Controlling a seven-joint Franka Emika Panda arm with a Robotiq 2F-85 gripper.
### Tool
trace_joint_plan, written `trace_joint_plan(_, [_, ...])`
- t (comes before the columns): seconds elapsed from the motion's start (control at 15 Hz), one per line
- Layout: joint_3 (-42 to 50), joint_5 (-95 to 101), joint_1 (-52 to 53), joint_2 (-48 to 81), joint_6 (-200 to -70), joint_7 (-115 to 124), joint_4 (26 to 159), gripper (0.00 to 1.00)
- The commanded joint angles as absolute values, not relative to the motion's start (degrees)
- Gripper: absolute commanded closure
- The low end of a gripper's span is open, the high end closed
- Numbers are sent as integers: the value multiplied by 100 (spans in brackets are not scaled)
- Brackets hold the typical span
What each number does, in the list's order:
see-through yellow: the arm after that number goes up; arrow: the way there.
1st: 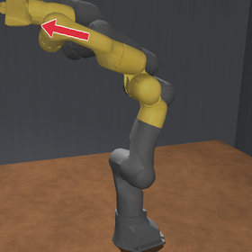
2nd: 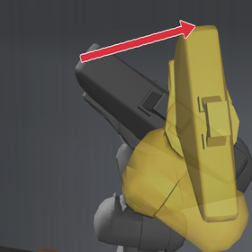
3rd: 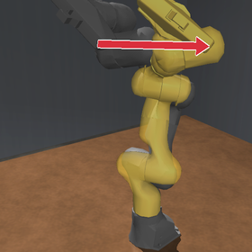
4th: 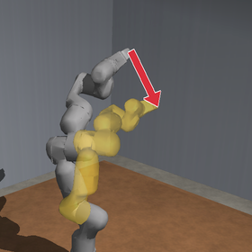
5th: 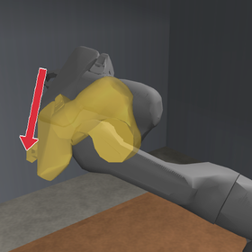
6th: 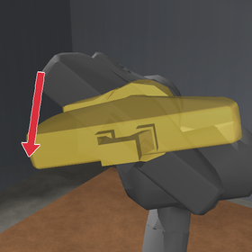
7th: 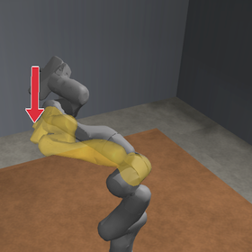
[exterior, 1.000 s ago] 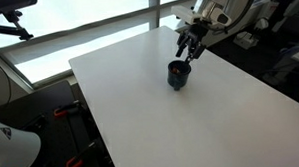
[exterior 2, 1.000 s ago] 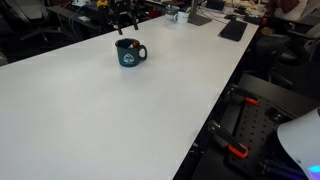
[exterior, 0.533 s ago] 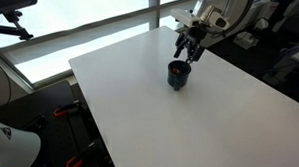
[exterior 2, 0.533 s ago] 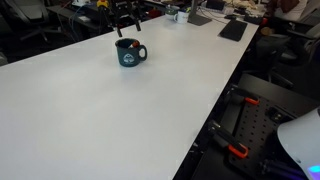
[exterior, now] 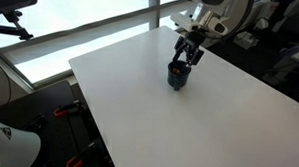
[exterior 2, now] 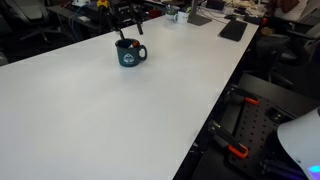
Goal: Remove the marker from the cup and put it on the table
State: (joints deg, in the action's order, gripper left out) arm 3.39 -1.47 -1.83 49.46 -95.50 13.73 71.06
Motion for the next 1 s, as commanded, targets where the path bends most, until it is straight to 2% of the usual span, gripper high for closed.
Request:
trace_joint_plan(0.0, [335, -271, -218, 5013, -9324, 1418, 6944, 27])
trace_joint_plan(0.4, [335, -299, -260, 5049, -9312, 1410, 6953, 18])
trace_joint_plan(0.8, [330, -411, -320, 5096, -9317, 1400, 6972, 33])
trace_joint_plan(0.87, [330, -432, -327, 5103, -9318, 1402, 6974, 31])
trace_joint_plan(0.93, [329, -452, -338, 5108, -9315, 1394, 6979, 34])
